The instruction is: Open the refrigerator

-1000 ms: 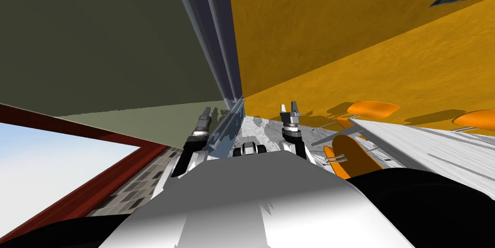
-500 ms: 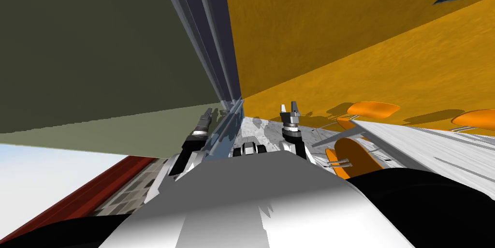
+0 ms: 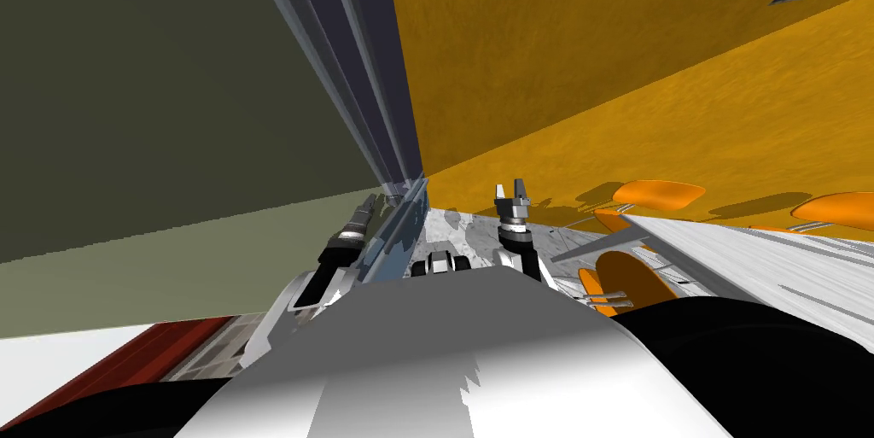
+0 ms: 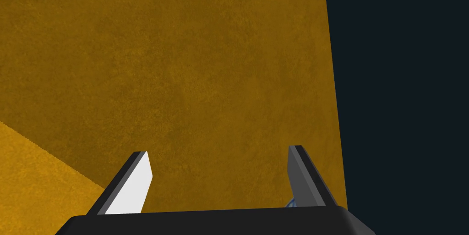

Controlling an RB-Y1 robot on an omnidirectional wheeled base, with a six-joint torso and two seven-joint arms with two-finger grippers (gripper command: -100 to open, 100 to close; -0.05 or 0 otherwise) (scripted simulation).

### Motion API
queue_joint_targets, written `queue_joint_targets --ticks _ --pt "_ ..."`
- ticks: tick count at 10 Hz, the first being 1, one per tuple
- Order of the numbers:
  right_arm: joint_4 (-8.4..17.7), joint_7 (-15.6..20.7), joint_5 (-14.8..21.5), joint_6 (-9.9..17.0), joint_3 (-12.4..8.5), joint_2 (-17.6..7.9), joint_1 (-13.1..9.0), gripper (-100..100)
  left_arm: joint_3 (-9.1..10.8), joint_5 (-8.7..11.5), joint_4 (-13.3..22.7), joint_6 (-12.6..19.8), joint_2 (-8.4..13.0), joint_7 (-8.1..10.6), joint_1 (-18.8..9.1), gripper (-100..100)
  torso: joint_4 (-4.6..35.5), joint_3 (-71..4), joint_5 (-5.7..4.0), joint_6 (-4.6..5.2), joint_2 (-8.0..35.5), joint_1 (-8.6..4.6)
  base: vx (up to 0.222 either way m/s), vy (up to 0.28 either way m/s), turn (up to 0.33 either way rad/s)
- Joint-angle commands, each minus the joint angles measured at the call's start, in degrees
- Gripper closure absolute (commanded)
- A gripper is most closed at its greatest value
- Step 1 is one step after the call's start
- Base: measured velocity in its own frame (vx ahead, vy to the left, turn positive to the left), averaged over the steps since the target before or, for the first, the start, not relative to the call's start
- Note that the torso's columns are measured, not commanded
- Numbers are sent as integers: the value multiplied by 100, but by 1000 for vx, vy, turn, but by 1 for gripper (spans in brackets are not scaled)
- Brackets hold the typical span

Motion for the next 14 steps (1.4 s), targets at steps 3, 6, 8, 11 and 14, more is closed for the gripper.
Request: queue_joint_targets --ticks 3,6,8,11,14 --pt "0 0 0 0 0 0 0 0 74 -100 -68 710 460 -40 -5 -100 1 1 -2 0 2 -5 114 -15 -44" --pt "0 0 0 0 0 0 0 0 116 -159 -189 1090 712 -63 7 -100 2 5 -2 0 7 -4 97 -21 -44" --pt "0 0 0 0 0 0 -1 0 137 -188 -328 1279 844 -75 13 -100 -1 -6 0 3 -8 4 74 -20 -26" --pt "0 0 0 0 0 0 -1 0 192 91 -103 1037 1171 -129 -25 -100 2 4 1 1 8 3 20 -43 -64" --pt "0 0 0 0 1 1 -2 0 245 590 459 557 1612 -180 -53 -100 -10 -2 3 11 -8 -11 -37 -94 -49"
